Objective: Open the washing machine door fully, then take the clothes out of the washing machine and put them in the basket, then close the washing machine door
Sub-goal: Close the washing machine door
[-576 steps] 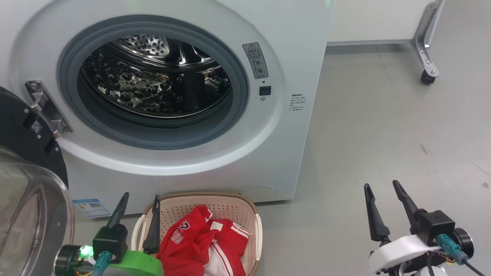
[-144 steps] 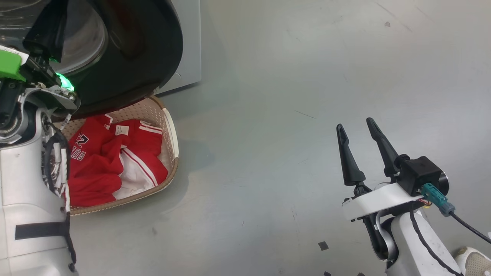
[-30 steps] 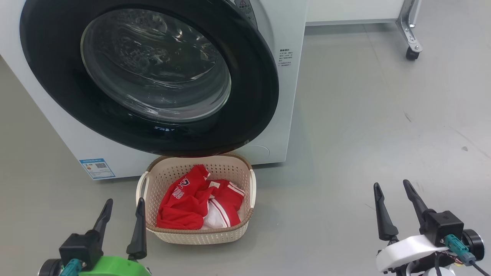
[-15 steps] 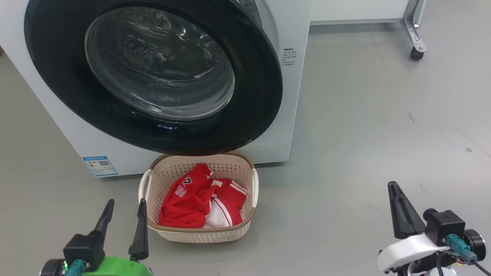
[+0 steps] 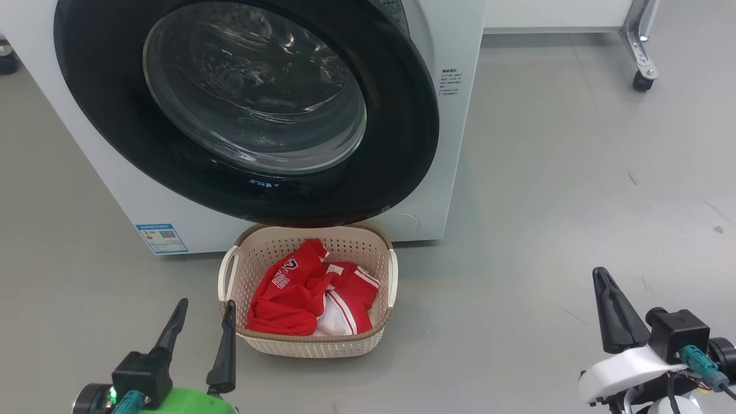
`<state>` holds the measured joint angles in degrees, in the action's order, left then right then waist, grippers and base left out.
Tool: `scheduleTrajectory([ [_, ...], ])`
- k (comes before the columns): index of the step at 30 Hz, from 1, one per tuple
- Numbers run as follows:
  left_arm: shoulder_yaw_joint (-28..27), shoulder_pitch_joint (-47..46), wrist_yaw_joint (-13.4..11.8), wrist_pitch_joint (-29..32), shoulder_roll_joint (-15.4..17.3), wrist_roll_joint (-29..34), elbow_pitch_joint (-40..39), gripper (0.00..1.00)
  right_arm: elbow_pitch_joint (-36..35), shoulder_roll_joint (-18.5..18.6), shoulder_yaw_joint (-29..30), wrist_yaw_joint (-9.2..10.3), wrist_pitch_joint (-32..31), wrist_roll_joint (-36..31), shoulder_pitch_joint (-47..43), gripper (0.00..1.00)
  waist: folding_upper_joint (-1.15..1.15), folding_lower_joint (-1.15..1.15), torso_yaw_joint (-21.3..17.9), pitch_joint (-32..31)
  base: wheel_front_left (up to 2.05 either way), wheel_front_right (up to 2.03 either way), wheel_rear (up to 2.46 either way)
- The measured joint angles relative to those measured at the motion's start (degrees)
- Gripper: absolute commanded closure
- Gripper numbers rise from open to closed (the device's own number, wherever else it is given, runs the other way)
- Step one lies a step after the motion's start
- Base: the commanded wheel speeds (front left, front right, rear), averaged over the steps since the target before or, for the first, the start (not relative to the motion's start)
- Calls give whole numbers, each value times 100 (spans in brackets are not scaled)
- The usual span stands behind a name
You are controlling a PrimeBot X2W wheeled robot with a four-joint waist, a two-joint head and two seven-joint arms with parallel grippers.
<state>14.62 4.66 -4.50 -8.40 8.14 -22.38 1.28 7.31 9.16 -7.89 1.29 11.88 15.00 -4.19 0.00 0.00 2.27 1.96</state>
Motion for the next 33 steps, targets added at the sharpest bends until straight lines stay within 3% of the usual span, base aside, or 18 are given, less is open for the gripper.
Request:
scheduleTrajectory([
  [11,151,-196,1,0,-26,85,-194,0,-112,225,-16,-149,-180,-62,595,100,0,0,250,292,0,0,0],
  [33,556,-1080,181,-129,-315,242,-321,0,186,431,-394,-536,-815,-285,2936,100,0,0,1153,1309,0,0,0],
])
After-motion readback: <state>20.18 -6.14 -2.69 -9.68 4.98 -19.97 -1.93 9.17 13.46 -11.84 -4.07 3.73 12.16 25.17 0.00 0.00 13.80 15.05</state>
